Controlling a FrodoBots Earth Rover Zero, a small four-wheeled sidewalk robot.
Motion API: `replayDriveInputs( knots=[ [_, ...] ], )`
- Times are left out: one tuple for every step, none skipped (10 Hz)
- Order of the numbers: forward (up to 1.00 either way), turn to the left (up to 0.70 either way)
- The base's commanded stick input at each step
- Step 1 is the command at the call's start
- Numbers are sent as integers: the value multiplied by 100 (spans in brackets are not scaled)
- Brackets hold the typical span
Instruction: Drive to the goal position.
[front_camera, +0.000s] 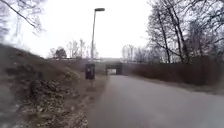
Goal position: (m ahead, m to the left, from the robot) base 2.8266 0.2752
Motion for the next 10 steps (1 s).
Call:
replayDriveInputs(
  knots=[
    [70,0],
    [70,0],
    [70,4],
    [70,8],
    [70,12],
    [70,14],
    [70,11],
    [70,8],
    [70,5],
    [70,2]
  ],
)
